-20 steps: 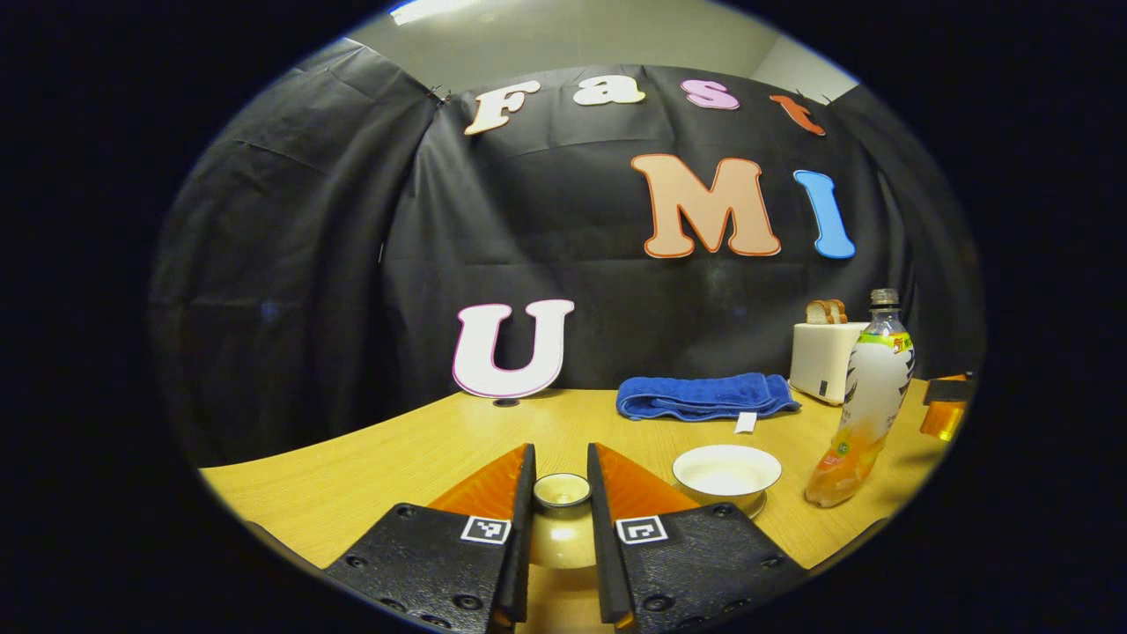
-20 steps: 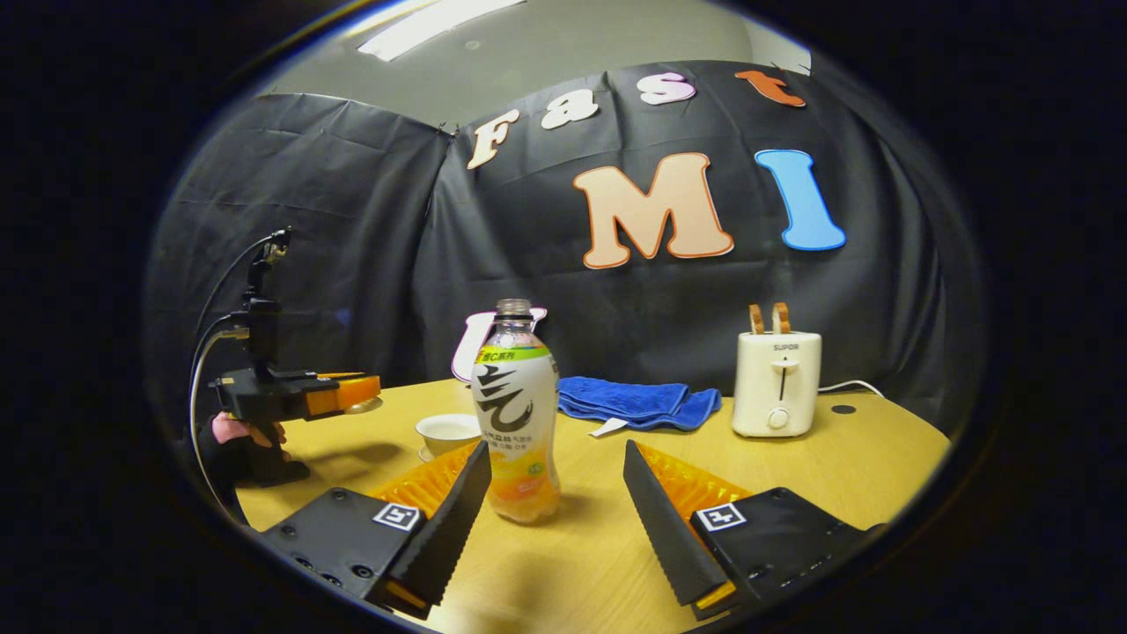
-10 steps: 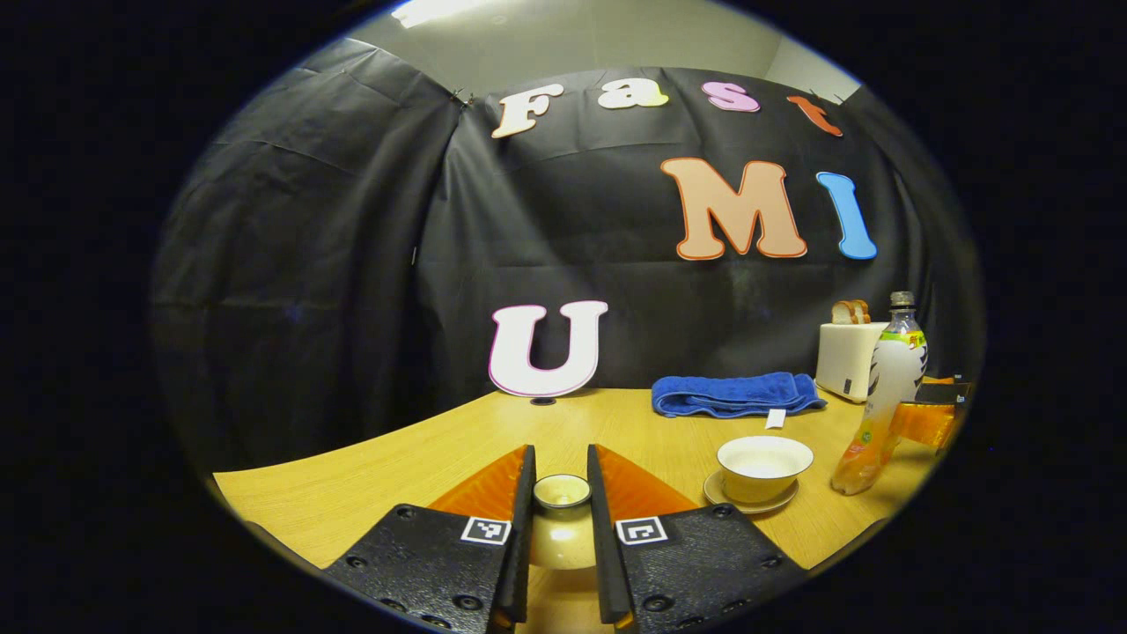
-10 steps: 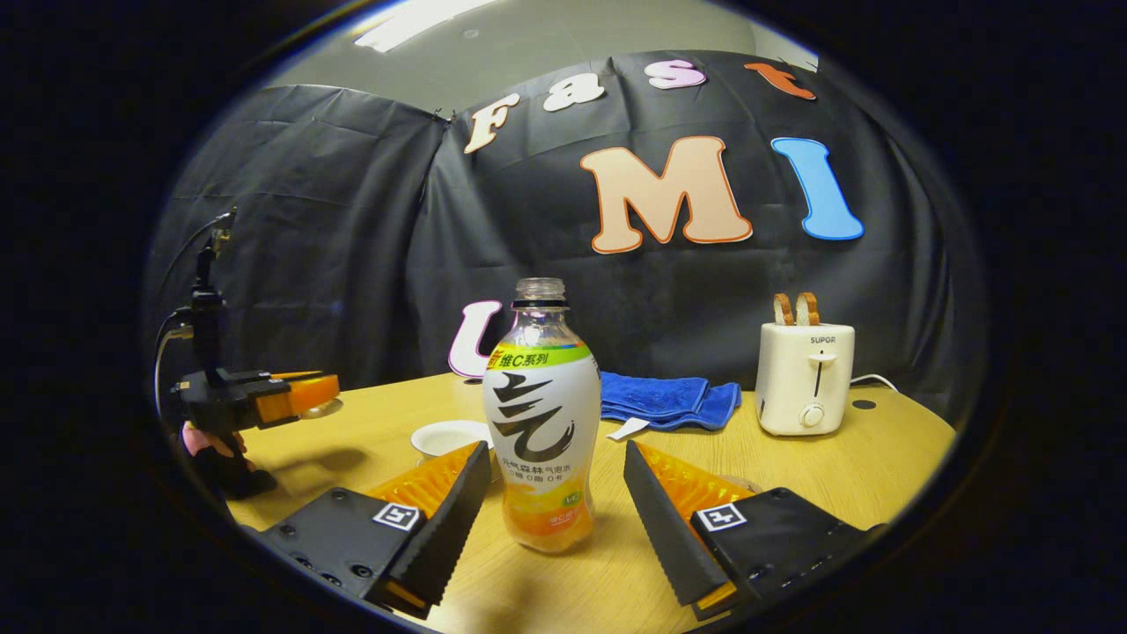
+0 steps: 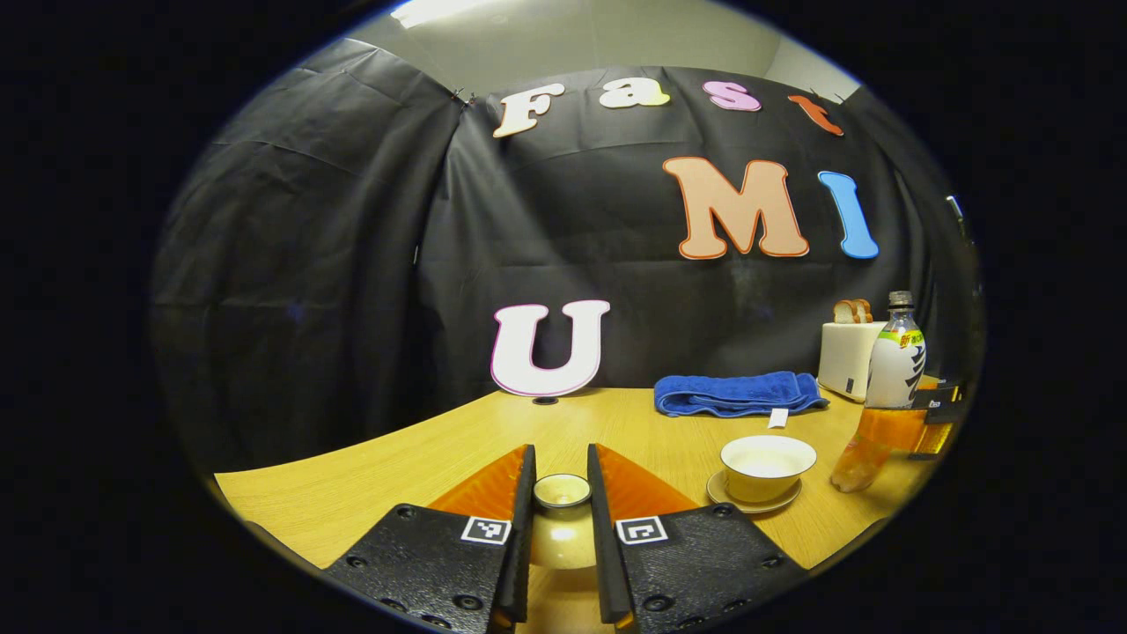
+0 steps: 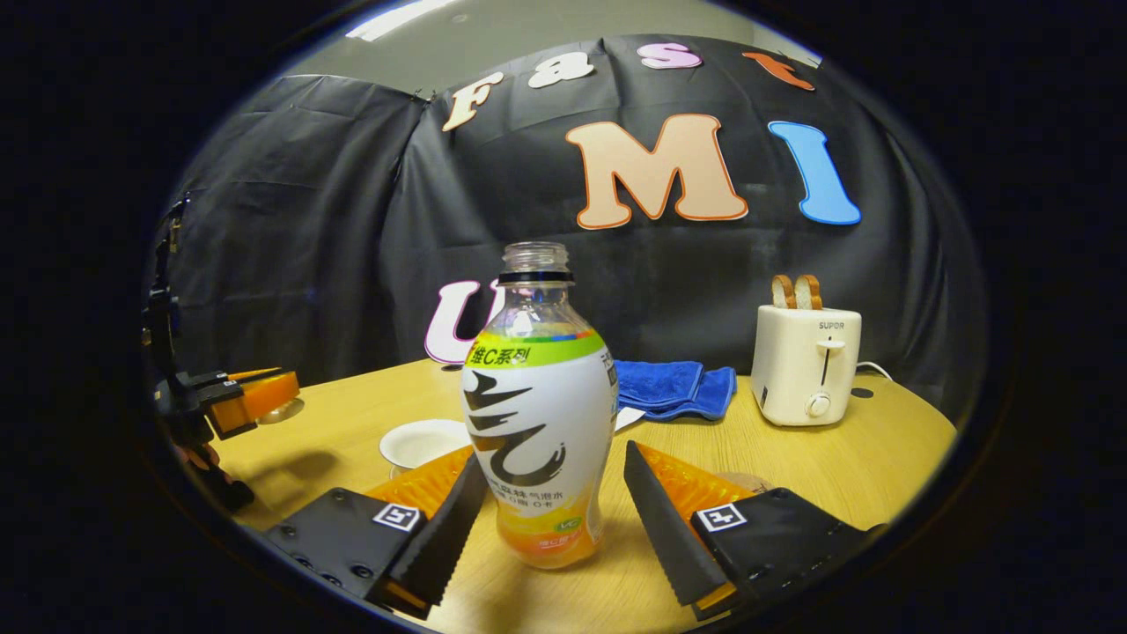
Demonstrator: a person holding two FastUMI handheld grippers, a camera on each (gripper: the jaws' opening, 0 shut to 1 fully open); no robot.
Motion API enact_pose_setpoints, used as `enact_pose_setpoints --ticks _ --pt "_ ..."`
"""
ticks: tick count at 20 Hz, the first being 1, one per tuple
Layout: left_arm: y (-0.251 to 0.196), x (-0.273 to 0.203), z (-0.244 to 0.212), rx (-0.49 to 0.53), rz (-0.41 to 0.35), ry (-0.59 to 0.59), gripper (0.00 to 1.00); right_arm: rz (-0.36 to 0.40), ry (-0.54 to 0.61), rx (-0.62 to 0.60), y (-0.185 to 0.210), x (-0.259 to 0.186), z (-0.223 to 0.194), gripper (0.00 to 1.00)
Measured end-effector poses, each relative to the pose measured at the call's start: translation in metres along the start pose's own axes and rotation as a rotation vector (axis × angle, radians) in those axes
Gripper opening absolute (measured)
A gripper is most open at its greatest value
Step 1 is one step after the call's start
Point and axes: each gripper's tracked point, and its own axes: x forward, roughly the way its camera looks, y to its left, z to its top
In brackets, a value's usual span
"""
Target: Open the teacup lid with one hand, grasp the water bottle and pour water into the teacup with the other hand; after pouring, place the water bottle on the coaster and then close the teacup lid.
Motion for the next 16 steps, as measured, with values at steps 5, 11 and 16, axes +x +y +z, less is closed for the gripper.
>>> enact_pose_setpoints --ticks 5,11,16 --pt "-0.001 0.0 0.001 -0.002 -0.002 0.0 0.29 -0.018 0.054 -0.007 -0.002 0.008 -0.009 0.71" --pt "-0.001 0.001 0.0 -0.001 -0.003 0.0 0.29 -0.14 0.07 -0.102 -0.022 -0.001 -0.006 0.58" --pt "0.0 0.001 0.0 -0.001 0.002 0.0 0.29 -0.273 0.038 -0.422 -0.048 -0.007 0.026 0.57"
